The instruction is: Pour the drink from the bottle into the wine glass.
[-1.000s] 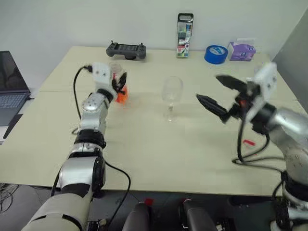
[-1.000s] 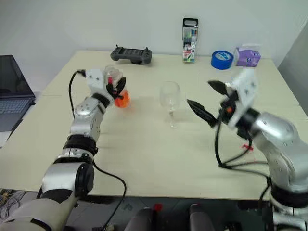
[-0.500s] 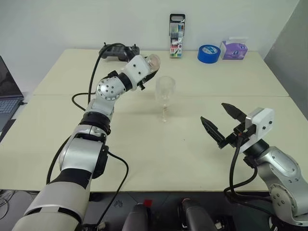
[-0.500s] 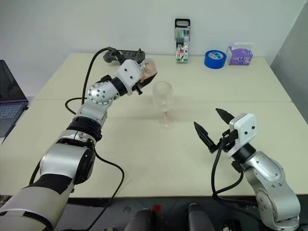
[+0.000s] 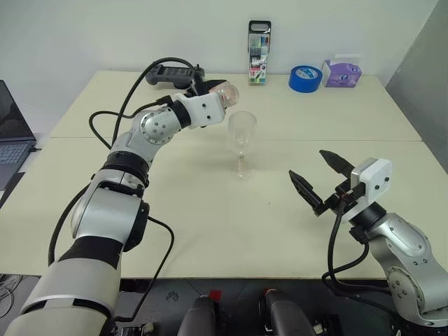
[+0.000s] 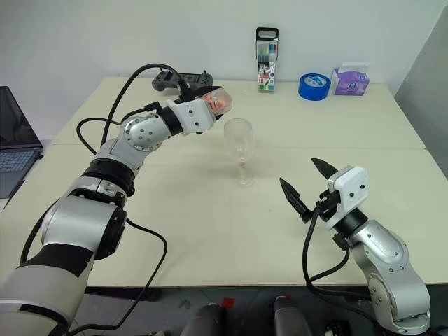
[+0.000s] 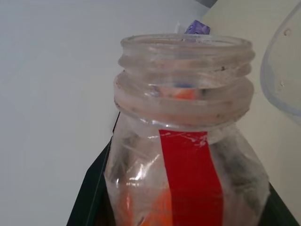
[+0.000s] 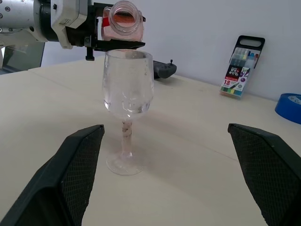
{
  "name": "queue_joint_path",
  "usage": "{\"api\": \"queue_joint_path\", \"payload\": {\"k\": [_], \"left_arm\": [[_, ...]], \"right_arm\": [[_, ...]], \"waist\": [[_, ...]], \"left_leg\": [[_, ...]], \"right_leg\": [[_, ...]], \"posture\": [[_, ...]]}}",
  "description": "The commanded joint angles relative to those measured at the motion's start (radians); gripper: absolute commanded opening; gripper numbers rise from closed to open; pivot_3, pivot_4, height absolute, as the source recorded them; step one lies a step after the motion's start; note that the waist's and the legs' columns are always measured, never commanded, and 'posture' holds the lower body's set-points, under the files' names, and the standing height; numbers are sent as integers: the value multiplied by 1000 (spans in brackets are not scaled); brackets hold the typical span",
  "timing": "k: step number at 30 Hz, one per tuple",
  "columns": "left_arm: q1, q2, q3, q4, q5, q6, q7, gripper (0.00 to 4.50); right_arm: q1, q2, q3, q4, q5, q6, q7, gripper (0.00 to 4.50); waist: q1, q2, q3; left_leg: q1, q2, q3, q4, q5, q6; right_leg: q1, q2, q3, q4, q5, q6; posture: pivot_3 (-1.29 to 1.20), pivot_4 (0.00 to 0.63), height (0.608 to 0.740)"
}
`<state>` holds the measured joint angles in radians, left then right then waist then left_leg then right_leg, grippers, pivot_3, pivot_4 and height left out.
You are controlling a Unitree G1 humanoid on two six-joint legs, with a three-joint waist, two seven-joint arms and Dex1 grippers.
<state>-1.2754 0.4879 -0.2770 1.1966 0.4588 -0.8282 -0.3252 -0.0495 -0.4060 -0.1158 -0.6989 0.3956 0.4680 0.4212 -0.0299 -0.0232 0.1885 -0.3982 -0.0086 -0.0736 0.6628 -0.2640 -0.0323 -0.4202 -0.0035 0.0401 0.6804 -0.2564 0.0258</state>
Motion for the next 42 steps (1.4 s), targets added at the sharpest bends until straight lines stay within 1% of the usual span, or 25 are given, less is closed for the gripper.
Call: {"api": "queue_joint_path", "payload": {"k": [1, 14, 20, 29, 42], "left_arm": [[-66, 28, -34, 0, 61, -37, 87, 1689], [-124, 62, -168, 24, 261, -62, 342, 1689], [-147, 68, -216, 29, 321, -71, 427, 1689], [-171, 82, -280, 35, 397, -70, 533, 1689], [-192, 94, -312, 48, 445, -68, 613, 1689]], "right_arm": [[3, -9, 4, -24, -4, -33, 6, 4500], [6, -19, 21, -20, -15, -29, 12, 4500], [-1, -19, 24, -20, -16, -23, 11, 4500], [-5, -15, 32, -19, -17, -23, 10, 4500], [-38, -3, 43, -7, -9, -23, 2, 4500]], "waist": [[0, 0, 0], [0, 0, 0], [0, 0, 0], [0, 0, 0], [-1, 0, 0]], "left_leg": [[0, 0, 0, 0, 0, 0], [0, 0, 0, 0, 0, 0], [0, 0, 0, 0, 0, 0], [0, 0, 1, 0, 0, 0], [0, 0, 1, 1, 0, 0]], "right_leg": [[0, 0, 0, 0, 0, 0], [0, 0, 0, 0, 0, 0], [0, 0, 0, 0, 0, 0], [0, 0, 0, 1, 1, -1], [0, 0, 0, 1, 1, -2]], "posture": [[0, 150, 740], [0, 150, 740], [0, 150, 740], [0, 150, 740], [0, 150, 740]]}}
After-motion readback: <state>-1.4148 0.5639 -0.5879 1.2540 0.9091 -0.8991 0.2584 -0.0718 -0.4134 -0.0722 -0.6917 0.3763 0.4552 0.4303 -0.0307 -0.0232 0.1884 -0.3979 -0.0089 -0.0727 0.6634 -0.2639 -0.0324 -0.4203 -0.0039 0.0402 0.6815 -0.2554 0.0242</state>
